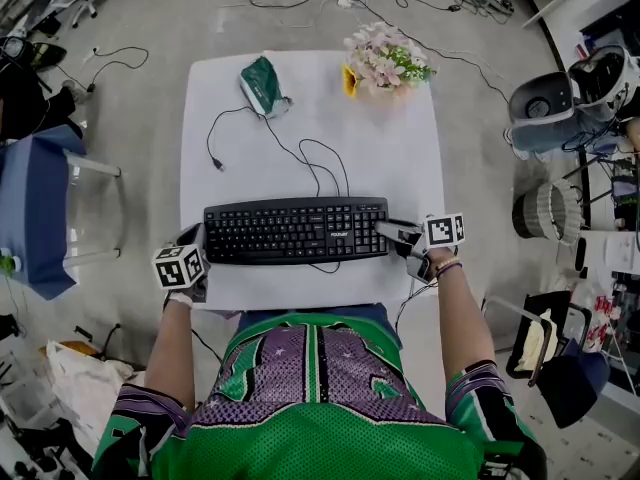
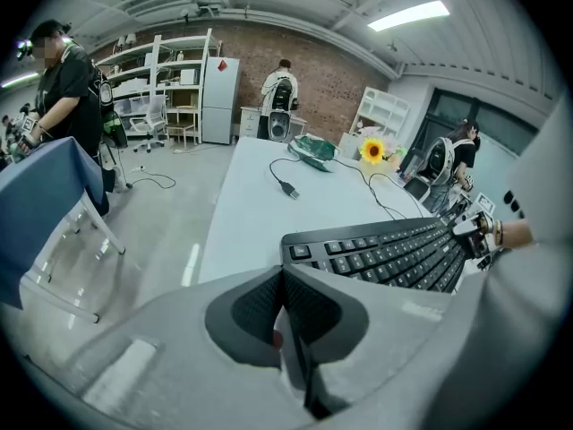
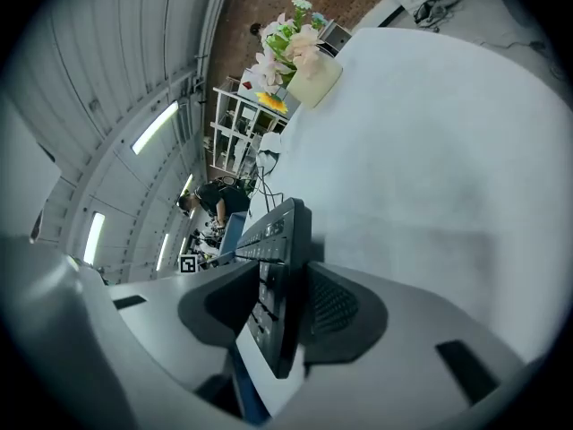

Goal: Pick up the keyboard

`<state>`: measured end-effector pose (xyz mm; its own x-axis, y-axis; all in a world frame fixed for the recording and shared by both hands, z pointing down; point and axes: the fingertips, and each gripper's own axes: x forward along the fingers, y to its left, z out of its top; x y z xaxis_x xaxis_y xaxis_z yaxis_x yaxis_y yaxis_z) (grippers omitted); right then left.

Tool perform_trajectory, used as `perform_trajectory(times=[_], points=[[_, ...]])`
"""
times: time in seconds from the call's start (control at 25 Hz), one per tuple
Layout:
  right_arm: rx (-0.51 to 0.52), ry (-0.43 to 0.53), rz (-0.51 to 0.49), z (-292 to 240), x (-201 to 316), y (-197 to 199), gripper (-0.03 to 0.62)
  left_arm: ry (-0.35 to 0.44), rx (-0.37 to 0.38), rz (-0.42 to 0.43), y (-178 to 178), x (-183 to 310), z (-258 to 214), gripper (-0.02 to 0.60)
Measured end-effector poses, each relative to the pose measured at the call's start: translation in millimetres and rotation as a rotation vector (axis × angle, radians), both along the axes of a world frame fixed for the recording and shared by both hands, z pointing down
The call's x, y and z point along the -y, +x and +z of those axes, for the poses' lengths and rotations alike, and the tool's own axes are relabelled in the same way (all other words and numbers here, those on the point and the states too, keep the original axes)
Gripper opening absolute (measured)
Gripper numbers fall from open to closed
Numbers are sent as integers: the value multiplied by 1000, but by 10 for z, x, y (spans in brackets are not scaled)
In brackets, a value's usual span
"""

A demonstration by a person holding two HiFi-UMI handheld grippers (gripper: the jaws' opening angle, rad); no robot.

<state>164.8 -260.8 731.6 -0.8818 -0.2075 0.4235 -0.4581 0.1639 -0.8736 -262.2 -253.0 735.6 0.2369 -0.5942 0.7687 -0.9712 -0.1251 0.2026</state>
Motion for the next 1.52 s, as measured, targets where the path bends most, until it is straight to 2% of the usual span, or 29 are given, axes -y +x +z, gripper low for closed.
perform_trajectory(times=[0.12, 0.24, 0.32, 0.44, 0.52, 0.6, 0.68, 0.72, 0.96, 1.44, 1.52], points=[[66, 2, 21, -68, 48, 20, 161, -2, 1, -1, 14, 13, 0, 17], [35, -39, 45, 4, 17, 58, 161, -3, 1, -1, 10, 17, 8, 17], [52, -35, 46, 9, 25, 21, 161, -3, 5, -5, 8, 16, 12, 17], [170, -16, 95, -148, 100, -31, 160, -3, 6, -12, 4, 18, 19, 17], [262, 11, 38, -285, 64, -269, 160, -2, 2, -13, 15, 31, 27, 17], [213, 13, -53, -220, -60, -503, 160, -4, 7, -8, 45, 55, 45, 17], [167, 10, -66, -127, -86, -547, 130, -8, 10, -1, 53, 62, 54, 17], [180, 9, -62, -135, -84, -549, 112, -10, 4, 0, 51, 58, 51, 17], [184, 18, -71, -164, -56, -552, 101, 5, -9, -3, 37, 64, 36, 17], [266, 1, -63, -267, -126, -566, 77, -7, -21, 77, 5, 47, 16, 20], [281, -1, -60, -285, -123, -567, 75, -9, -30, 76, -15, 60, 24, 40]])
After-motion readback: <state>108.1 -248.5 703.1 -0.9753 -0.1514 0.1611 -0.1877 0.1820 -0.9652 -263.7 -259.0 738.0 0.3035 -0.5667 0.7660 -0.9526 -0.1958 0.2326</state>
